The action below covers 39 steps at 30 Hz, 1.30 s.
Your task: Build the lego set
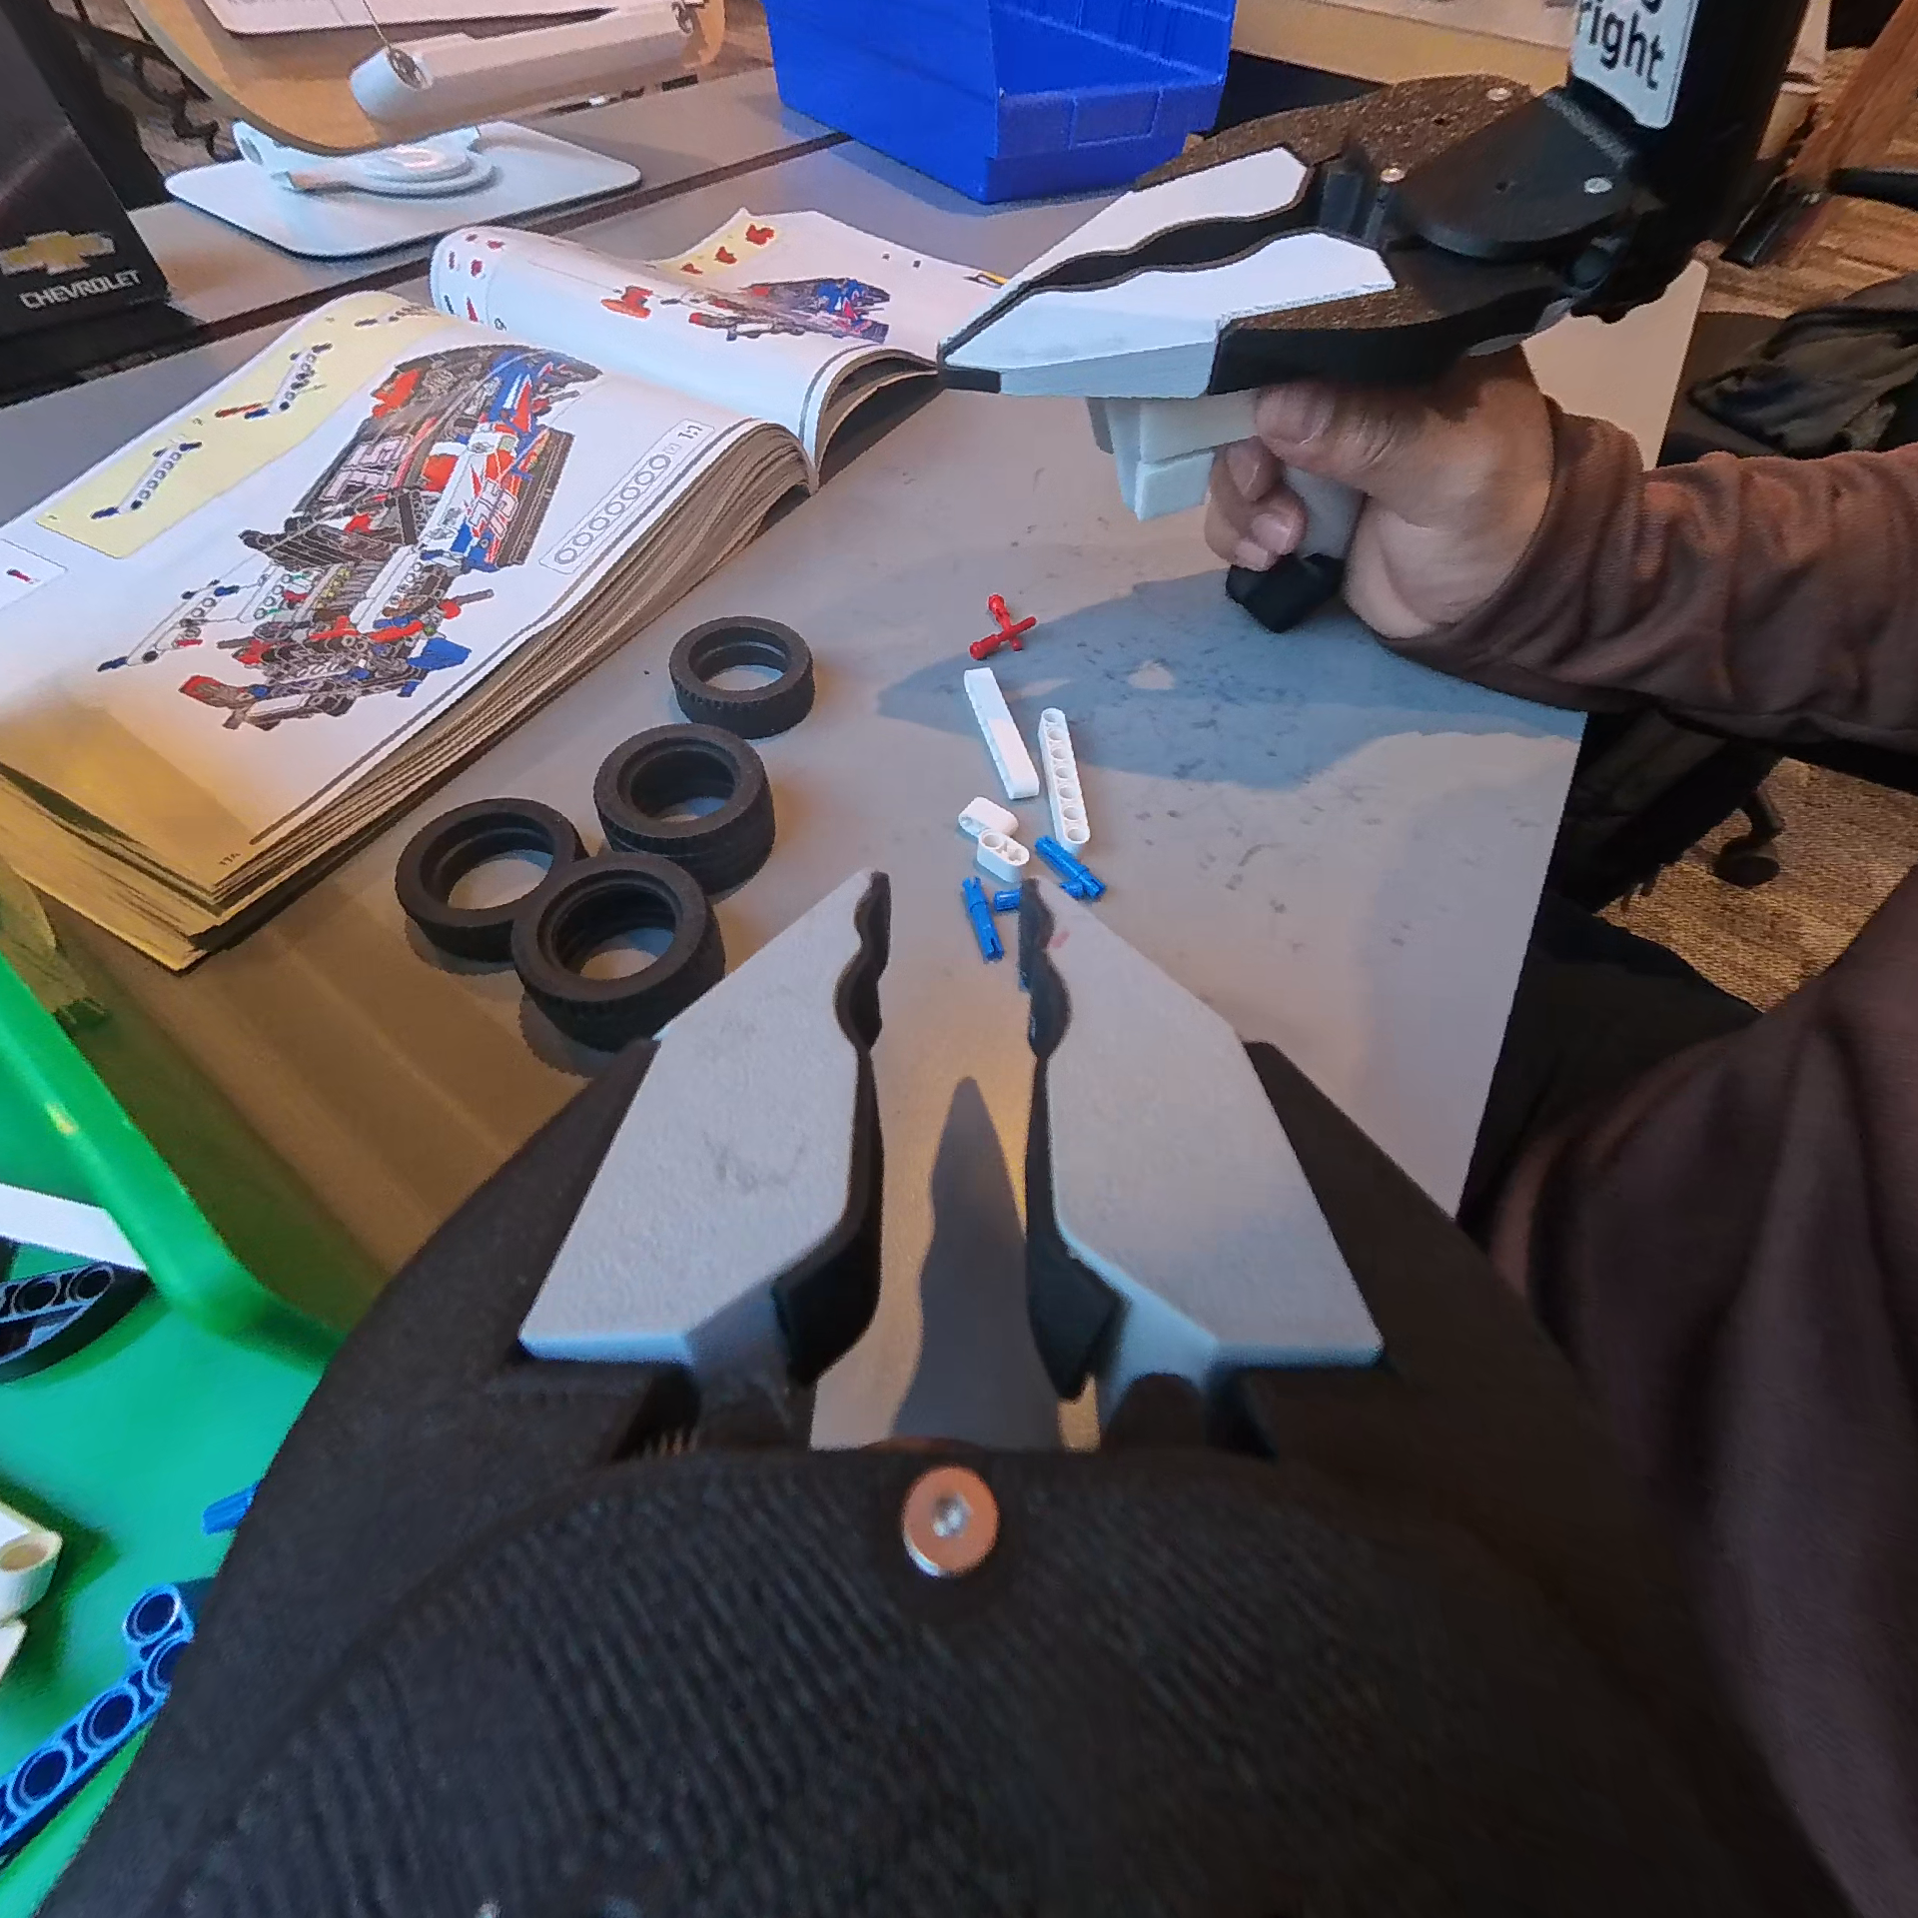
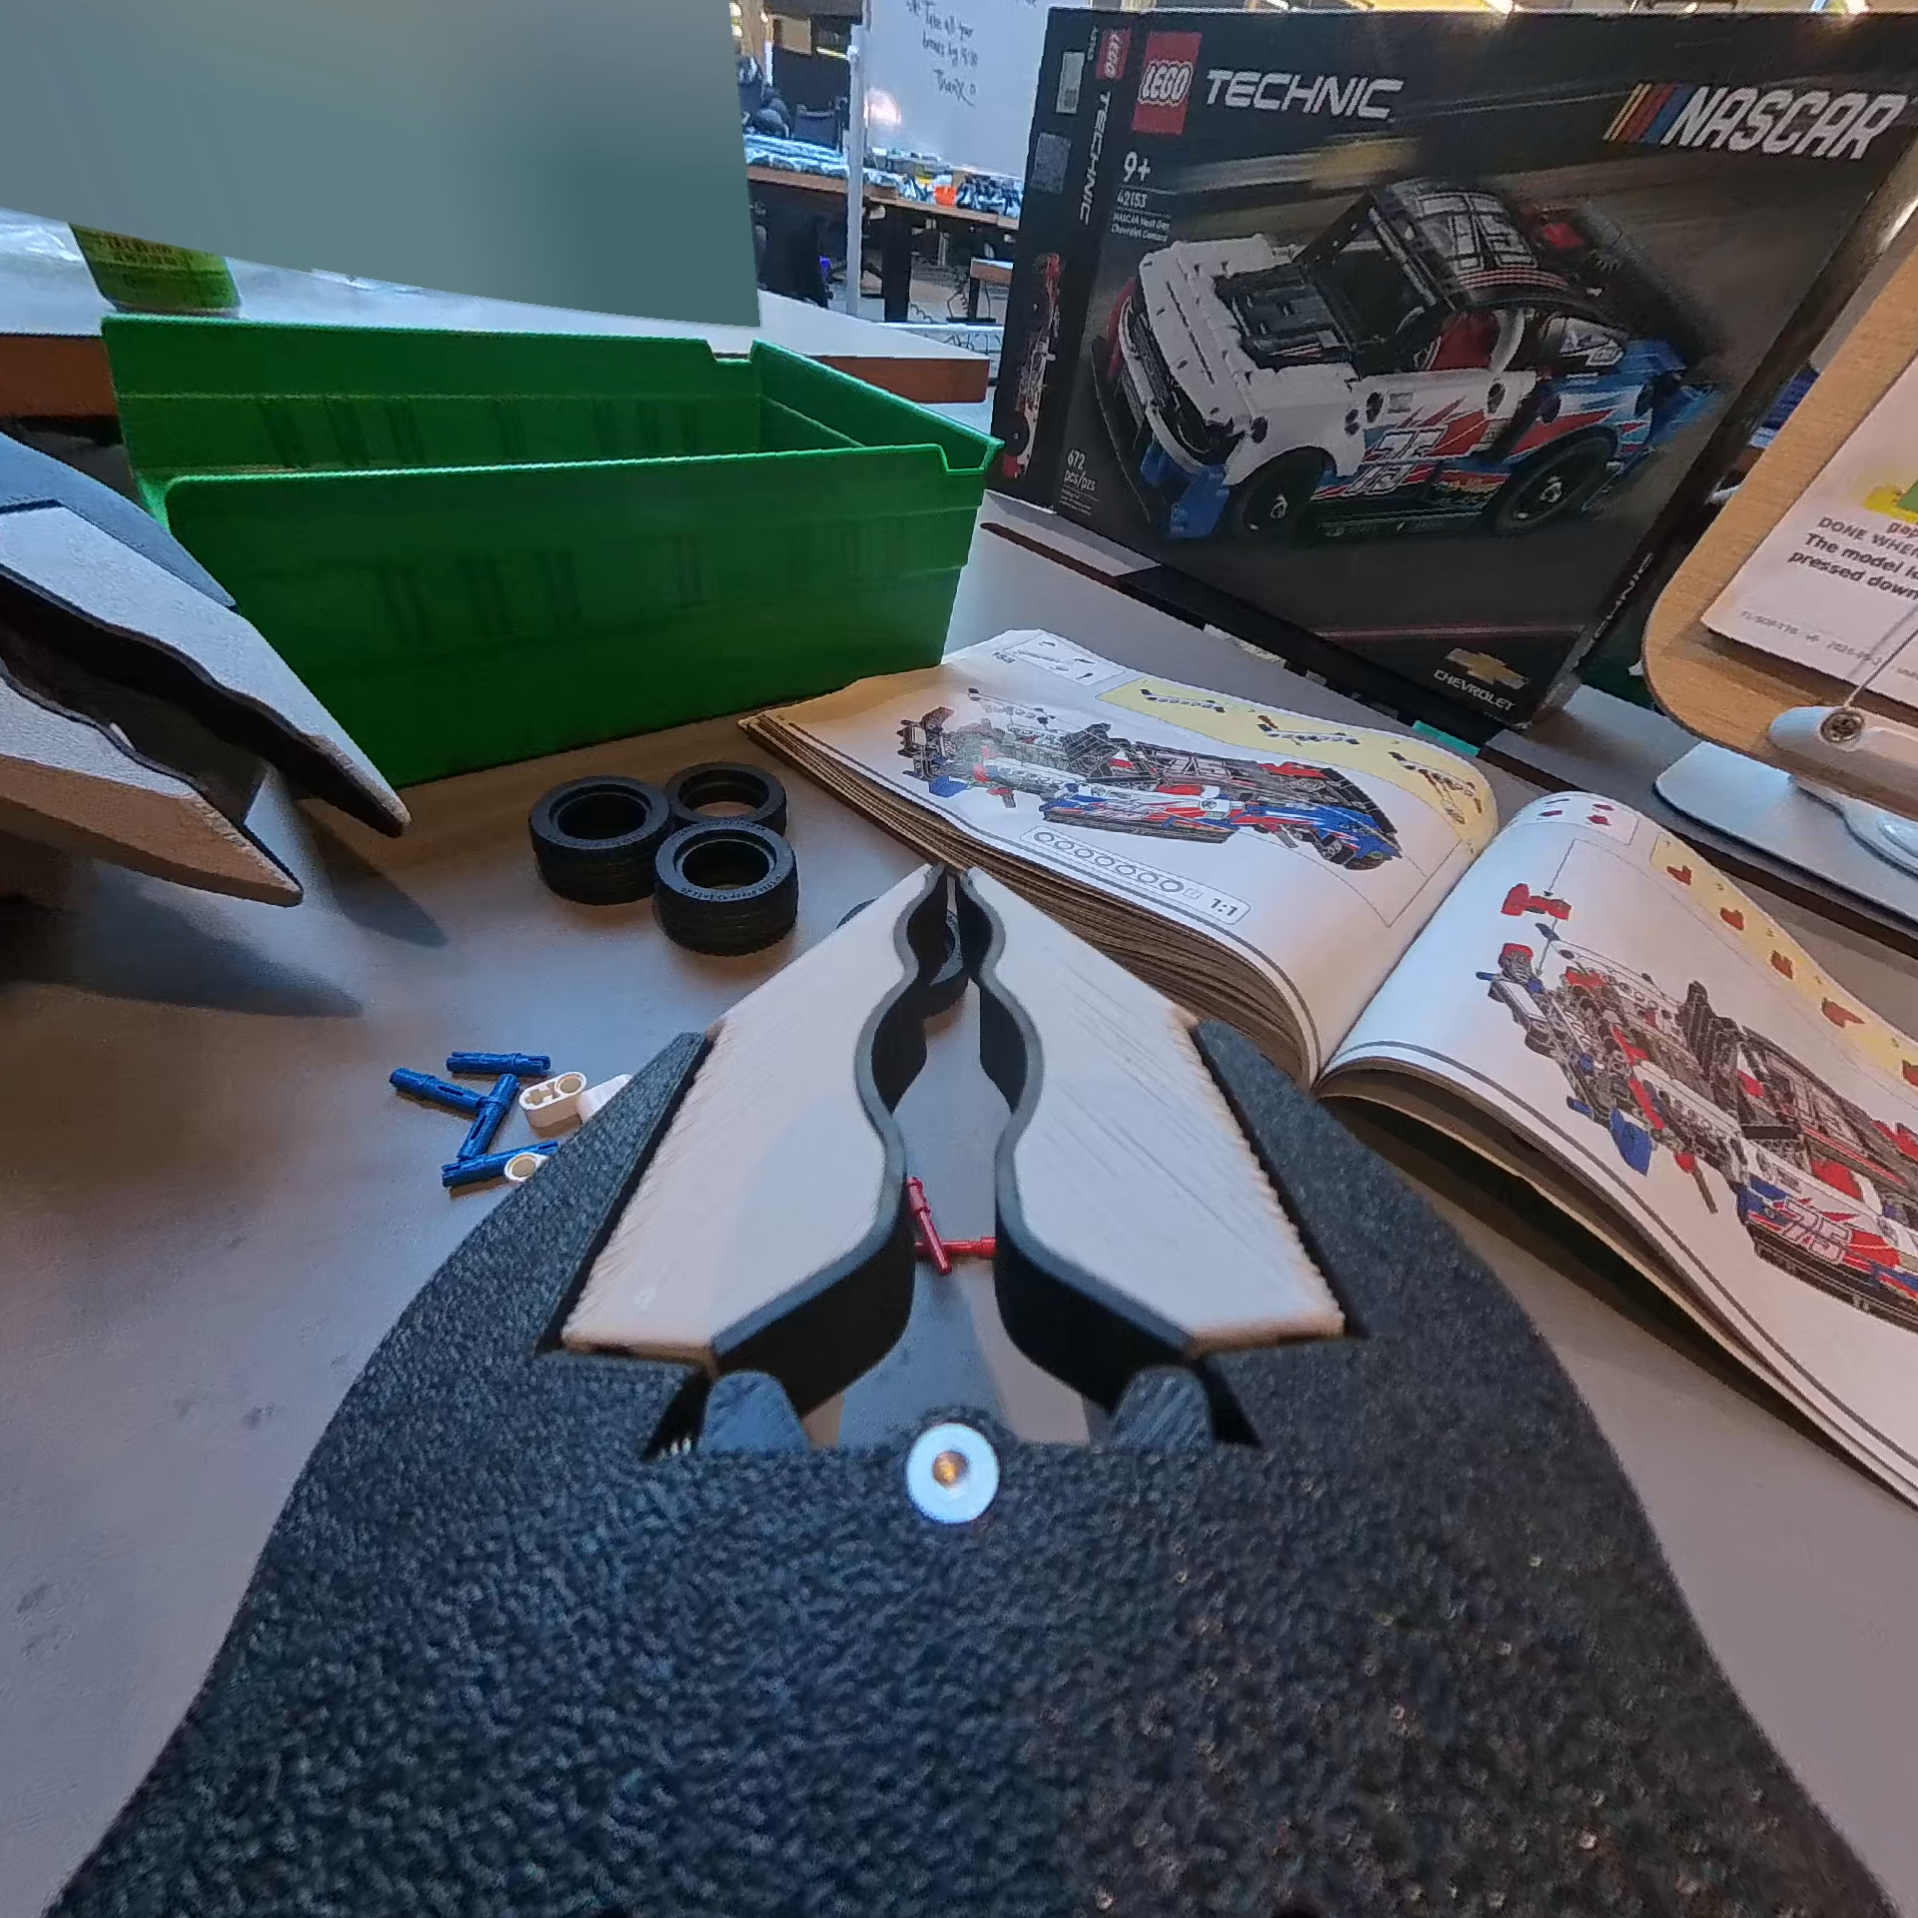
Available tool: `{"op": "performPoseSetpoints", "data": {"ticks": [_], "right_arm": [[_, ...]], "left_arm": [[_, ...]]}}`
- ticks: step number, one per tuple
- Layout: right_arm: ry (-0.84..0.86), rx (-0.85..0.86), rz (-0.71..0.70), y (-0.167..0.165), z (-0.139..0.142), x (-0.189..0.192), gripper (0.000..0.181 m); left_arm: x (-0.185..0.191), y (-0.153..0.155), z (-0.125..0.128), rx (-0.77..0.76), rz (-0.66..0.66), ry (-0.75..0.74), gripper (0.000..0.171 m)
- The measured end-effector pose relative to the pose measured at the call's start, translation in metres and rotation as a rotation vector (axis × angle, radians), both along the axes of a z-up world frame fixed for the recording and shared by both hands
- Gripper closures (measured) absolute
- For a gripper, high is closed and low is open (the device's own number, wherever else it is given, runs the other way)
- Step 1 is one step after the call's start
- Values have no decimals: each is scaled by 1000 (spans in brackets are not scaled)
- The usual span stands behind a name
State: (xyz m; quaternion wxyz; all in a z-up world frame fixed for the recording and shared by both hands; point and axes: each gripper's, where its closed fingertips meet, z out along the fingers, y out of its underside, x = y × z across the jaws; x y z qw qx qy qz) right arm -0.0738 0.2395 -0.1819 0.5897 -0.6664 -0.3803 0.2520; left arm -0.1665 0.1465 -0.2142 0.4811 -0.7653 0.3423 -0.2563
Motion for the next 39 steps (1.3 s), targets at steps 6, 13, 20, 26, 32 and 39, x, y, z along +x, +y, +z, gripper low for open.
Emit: {"op": "performPoseSetpoints", "data": {"ticks": [6,13,20,26,32,39], "right_arm": [[-2,1,-1,0,0,0,180],[-2,3,-2,0,0,0,180],[2,7,-4,0,1,0,181],[29,11,-19,2,4,4,181],[32,14,-21,2,5,4,181],[31,13,-19,2,5,4,181]], "left_arm": [[0,0,0,3,0,0,149],[0,0,0,5,1,2,149],[0,0,0,6,1,2,149],[0,0,0,7,1,3,149],[0,0,0,8,1,4,149],[0,0,0,10,1,5,149]]}}
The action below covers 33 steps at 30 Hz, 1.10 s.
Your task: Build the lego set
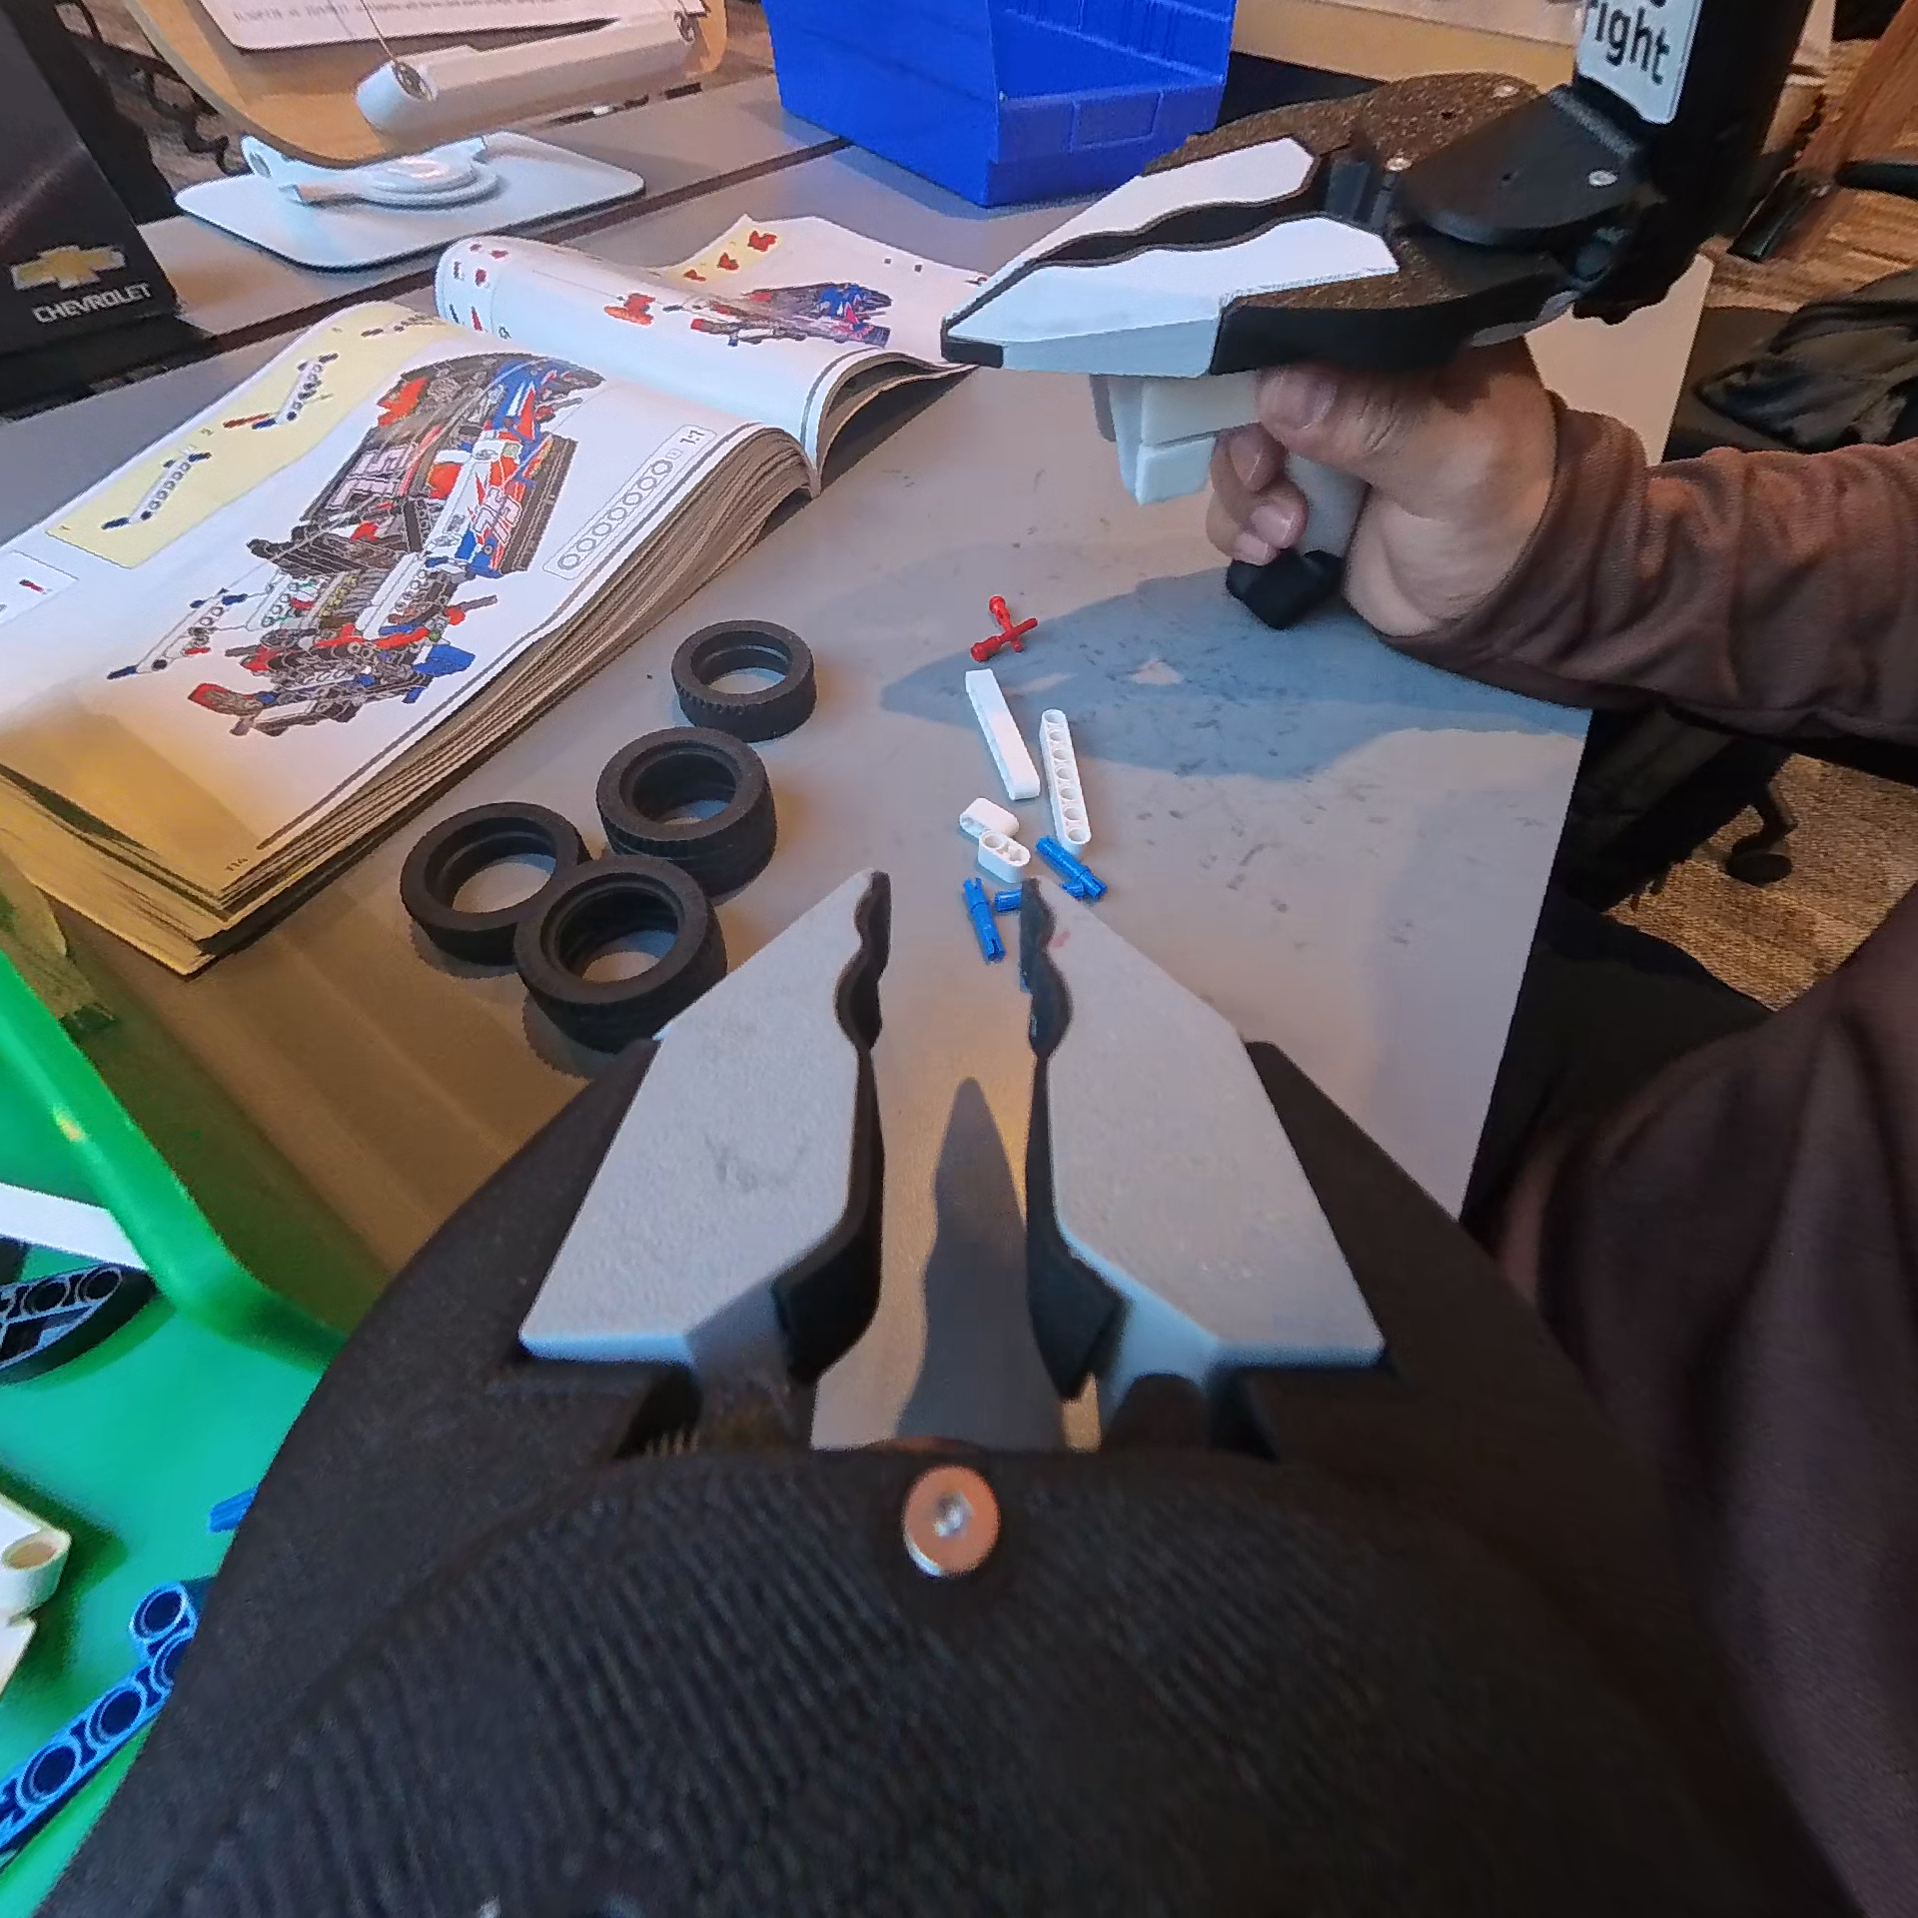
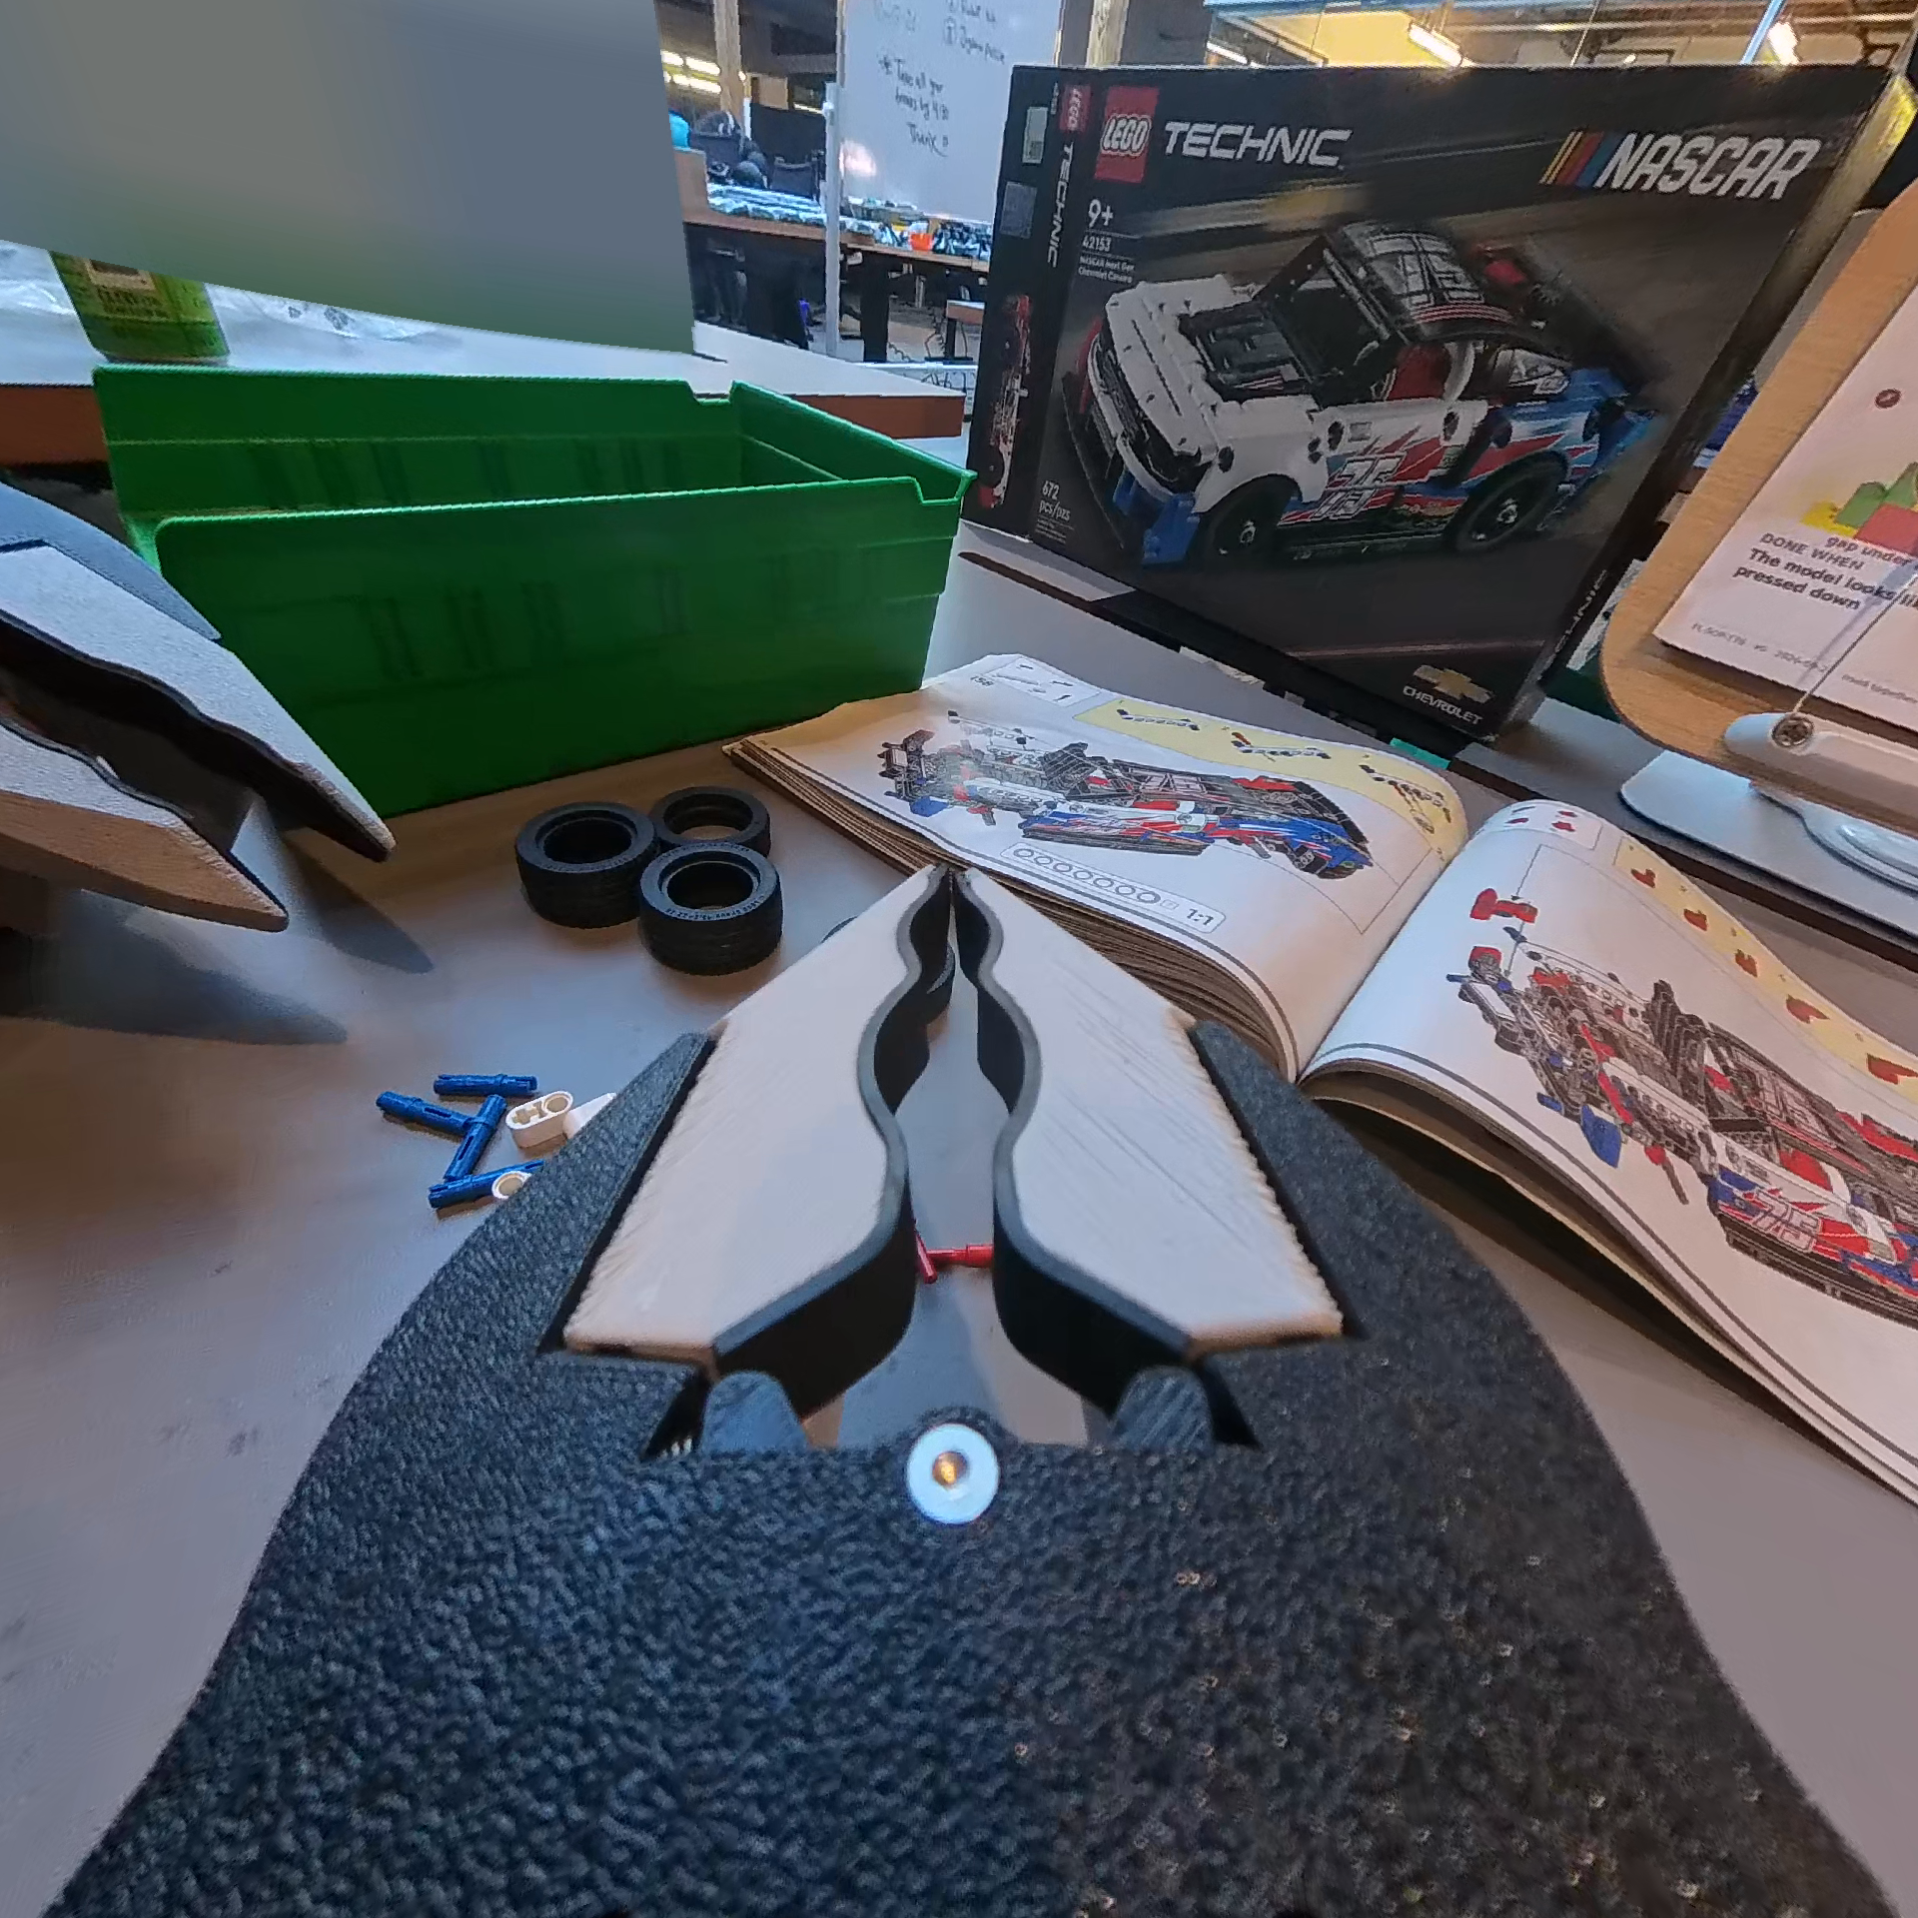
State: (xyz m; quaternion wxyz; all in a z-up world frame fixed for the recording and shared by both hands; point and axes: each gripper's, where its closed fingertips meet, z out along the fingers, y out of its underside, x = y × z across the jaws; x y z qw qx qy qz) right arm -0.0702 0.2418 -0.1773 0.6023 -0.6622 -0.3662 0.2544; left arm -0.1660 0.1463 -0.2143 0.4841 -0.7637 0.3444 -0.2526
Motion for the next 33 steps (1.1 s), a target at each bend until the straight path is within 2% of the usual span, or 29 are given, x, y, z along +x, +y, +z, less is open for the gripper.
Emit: {"op": "performPoseSetpoints", "data": {"ticks": [8,12,14,16,18,20,22,25,27,28,33], "right_arm": [[-12,7,-10,1,-1,0,181],[-25,15,-17,2,-2,-1,181],[-30,20,-20,2,-2,-1,181],[-34,22,-22,2,-2,-1,181],[-39,21,-23,2,-3,-1,181],[-45,23,-22,2,-3,-2,181],[-51,24,-18,1,-4,-3,181],[-58,24,-10,1,-5,-4,181],[-60,24,-8,1,-5,-5,181],[-60,24,-7,1,-5,-5,181],[-51,34,-3,-1,-3,-4,181]], "left_arm": [[0,-2,4,38,-1,-6,148],[-1,-10,16,53,-16,-77,133],[-2,-17,34,17,-26,-152,134],[-16,-15,67,54,-1,-192,143],[-52,1,101,145,96,-120,151],[-91,24,117,146,154,27,150],[-129,51,108,48,142,225,148],[-185,102,74,-76,79,521,146],[-209,132,48,-95,-12,667,153],[-222,147,36,-120,-18,739,155],[-231,167,-8,-259,-192,880,160]]}}
